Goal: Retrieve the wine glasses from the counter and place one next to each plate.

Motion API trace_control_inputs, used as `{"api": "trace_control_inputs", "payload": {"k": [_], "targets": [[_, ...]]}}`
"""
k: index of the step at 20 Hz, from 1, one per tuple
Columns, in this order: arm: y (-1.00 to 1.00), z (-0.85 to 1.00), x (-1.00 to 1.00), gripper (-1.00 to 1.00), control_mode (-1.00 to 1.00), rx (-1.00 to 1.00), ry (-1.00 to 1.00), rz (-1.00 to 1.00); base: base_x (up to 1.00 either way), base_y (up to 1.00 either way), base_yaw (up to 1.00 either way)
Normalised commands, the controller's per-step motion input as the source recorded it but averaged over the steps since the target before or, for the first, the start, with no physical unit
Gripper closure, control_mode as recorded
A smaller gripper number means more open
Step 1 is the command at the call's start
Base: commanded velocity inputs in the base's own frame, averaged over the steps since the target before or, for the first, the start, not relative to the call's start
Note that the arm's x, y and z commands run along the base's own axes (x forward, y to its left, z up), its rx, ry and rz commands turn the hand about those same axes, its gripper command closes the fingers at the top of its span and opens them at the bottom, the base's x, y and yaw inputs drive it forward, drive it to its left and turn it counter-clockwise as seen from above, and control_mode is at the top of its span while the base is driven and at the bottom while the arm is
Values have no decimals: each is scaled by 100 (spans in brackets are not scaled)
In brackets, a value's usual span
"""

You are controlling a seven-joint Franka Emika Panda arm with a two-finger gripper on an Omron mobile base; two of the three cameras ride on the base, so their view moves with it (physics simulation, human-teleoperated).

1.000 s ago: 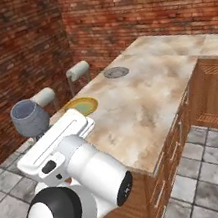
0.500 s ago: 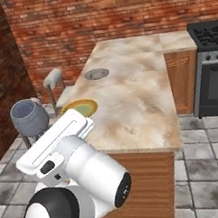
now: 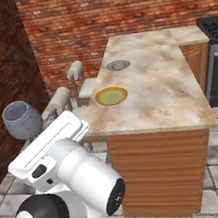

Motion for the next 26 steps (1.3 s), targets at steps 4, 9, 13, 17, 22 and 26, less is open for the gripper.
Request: {"api": "trace_control_inputs", "payload": {"k": [4,9,13,17,22,26], "targets": [[0,0,0,100,100,0,0,0,69,0,0],[0,0,0,100,100,0,0,0,77,42,-7],[0,0,0,100,100,0,0,0,19,81,-37],[0,0,0,100,100,0,0,0,3,56,-37],[0,0,0,100,100,0,0,0,0,75,-56],[0,0,0,100,100,0,0,0,0,100,-60]]}}
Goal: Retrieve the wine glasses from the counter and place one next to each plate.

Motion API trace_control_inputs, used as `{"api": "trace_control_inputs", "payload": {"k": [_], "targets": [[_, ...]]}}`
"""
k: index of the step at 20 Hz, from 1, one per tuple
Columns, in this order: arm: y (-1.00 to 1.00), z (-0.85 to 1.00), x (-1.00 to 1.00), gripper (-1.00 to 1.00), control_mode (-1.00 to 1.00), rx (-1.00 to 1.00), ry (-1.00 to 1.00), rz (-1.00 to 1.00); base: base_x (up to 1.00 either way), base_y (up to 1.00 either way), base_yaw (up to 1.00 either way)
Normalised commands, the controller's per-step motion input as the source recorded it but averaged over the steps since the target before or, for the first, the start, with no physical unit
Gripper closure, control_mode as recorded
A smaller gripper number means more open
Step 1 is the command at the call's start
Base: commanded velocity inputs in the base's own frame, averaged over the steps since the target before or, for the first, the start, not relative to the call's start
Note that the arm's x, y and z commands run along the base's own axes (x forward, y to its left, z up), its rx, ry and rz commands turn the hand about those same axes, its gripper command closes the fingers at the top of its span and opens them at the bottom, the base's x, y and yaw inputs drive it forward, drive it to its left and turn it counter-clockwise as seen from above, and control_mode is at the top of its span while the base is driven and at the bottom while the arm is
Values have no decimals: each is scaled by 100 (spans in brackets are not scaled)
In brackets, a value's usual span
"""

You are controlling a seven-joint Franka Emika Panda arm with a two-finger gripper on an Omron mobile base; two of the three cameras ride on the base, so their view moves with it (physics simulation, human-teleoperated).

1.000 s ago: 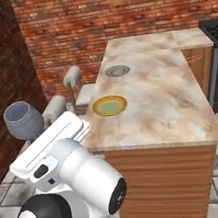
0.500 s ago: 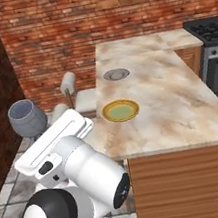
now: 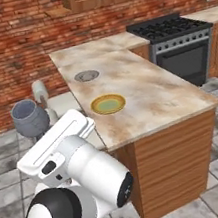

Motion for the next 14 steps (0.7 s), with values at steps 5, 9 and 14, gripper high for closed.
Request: {"api": "trace_control_inputs", "payload": {"k": [5,9,14], "targets": [[0,0,0,100,100,0,0,0,0,100,-52],[0,0,0,100,100,0,0,0,9,67,-36],[0,0,0,100,100,0,0,0,34,23,-24]]}}
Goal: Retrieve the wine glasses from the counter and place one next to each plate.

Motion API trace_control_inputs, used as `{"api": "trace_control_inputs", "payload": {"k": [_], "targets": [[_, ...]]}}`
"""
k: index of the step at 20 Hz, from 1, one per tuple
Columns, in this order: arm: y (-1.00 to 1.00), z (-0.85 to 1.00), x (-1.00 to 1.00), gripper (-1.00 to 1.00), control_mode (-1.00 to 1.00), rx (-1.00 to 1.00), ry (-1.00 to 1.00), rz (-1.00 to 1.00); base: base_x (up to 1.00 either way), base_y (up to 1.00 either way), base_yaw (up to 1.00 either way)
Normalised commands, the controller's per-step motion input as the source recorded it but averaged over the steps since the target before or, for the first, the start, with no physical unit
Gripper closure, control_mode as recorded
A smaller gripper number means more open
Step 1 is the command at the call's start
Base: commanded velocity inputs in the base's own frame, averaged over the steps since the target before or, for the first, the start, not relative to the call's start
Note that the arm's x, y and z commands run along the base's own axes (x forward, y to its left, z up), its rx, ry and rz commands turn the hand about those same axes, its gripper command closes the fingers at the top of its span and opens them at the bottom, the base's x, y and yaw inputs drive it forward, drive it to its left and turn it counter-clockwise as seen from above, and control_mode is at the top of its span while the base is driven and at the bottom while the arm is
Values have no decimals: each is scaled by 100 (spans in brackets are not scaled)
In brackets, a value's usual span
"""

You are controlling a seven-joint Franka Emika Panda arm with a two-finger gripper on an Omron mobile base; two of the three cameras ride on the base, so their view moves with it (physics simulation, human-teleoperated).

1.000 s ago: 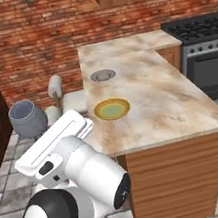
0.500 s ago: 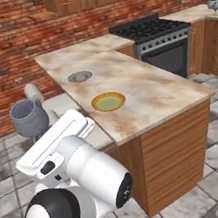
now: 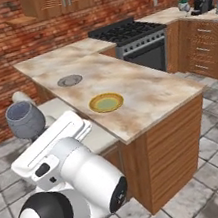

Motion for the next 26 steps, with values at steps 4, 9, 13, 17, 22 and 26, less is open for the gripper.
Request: {"api": "trace_control_inputs", "payload": {"k": [4,9,13,17,22,26], "targets": [[0,0,0,100,100,0,0,0,61,1,-6],[0,0,0,100,100,0,0,0,72,29,-16],[0,0,0,100,100,0,0,0,24,49,-21],[0,0,0,100,100,0,0,0,17,37,-24],[0,0,0,100,100,0,0,0,43,20,-27],[0,0,0,100,100,0,0,0,32,33,-37]]}}
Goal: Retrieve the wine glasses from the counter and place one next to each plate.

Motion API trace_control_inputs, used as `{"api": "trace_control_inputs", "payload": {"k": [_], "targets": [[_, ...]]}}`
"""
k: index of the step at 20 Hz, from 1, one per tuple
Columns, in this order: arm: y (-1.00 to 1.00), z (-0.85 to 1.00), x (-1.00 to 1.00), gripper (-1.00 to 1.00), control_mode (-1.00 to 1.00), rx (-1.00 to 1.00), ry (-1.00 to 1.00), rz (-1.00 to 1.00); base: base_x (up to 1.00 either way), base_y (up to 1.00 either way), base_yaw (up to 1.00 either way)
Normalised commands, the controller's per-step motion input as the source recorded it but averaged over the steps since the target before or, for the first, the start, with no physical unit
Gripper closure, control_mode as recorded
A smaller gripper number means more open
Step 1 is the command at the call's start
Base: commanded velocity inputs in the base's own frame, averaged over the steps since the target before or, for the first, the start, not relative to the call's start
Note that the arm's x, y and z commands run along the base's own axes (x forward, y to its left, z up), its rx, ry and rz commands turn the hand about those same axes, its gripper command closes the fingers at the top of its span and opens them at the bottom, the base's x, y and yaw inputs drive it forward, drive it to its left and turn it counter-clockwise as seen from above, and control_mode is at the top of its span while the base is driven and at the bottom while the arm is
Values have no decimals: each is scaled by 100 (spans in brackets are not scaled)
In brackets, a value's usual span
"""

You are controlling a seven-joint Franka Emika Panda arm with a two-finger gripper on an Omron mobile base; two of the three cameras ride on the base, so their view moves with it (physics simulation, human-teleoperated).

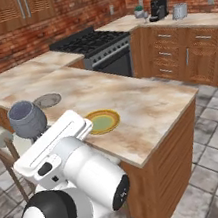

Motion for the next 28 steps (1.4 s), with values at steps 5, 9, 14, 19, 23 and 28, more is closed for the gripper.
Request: {"api": "trace_control_inputs", "payload": {"k": [5,9,14,19,23,28], "targets": [[0,0,0,100,100,0,0,0,17,17,-31],[0,0,0,100,100,0,0,0,7,7,-29],[0,0,0,100,100,0,0,0,10,17,-21],[0,0,11,100,-100,0,0,0,29,7,-4],[-4,-3,61,100,-100,0,3,0,0,0,0],[-16,-14,97,100,-100,0,13,1,0,0,0]]}}
